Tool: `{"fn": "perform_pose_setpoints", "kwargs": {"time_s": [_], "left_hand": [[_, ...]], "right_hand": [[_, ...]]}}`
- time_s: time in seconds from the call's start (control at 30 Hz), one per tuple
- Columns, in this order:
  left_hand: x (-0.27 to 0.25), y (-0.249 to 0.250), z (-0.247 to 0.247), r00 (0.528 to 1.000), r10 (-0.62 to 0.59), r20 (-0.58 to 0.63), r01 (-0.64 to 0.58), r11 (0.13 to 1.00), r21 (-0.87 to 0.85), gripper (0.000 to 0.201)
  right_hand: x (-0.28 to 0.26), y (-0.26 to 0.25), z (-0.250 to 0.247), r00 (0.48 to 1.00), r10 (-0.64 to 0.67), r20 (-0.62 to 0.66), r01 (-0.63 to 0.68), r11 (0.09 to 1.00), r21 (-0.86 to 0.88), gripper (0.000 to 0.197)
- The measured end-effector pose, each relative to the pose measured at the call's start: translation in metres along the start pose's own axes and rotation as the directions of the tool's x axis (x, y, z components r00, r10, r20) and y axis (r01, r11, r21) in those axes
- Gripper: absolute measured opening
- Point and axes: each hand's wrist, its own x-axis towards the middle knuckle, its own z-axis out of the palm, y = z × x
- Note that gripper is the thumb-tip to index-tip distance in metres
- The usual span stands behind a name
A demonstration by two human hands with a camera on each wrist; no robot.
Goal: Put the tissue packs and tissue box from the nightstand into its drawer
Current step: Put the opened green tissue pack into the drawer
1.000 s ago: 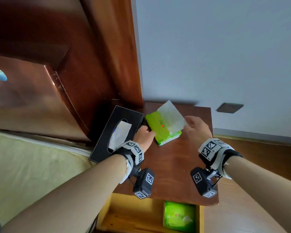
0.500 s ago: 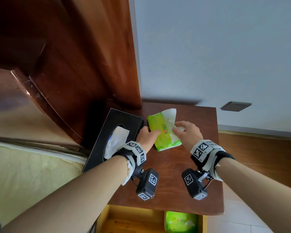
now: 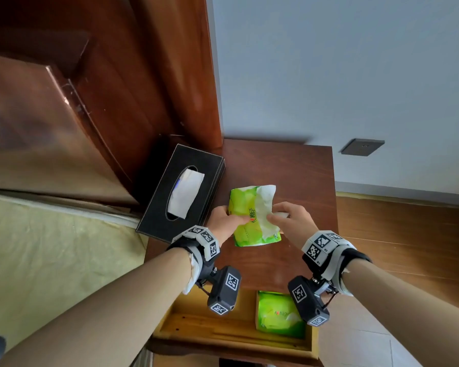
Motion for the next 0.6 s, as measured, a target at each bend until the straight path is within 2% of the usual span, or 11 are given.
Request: {"fn": "perform_pose_setpoints", "kwargs": {"time_s": [0.13,0.23,0.33,0.47,0.6], "left_hand": [[-0.035,-0.025,-0.007,1.0,0.008,-0.022,-0.009,1.0,-0.017,0.017],[-0.063,-0.051,-0.014,0.999,0.021,-0.032,-0.022,0.999,-0.038,0.017],[-0.09,-0.081,-0.02,0.999,0.021,-0.047,-0.023,0.999,-0.043,0.016],[-0.11,-0.116,-0.029,0.997,0.034,-0.07,-0.033,0.999,0.013,0.029],[-0.114,-0.153,-0.04,0.997,0.001,-0.074,0.003,0.998,0.058,0.02]], "right_hand": [[-0.037,0.015,0.008,0.999,-0.038,0.035,0.035,0.995,0.089,0.016],[-0.069,0.03,0.017,0.998,-0.058,0.03,0.053,0.99,0.129,0.02],[-0.097,0.051,0.028,0.999,-0.047,-0.002,0.047,0.985,0.165,0.035],[-0.128,0.075,0.042,0.999,-0.033,0.041,0.029,0.993,0.115,0.033],[-0.14,0.114,0.059,0.997,0.031,0.068,-0.037,0.995,0.087,0.036]]}}
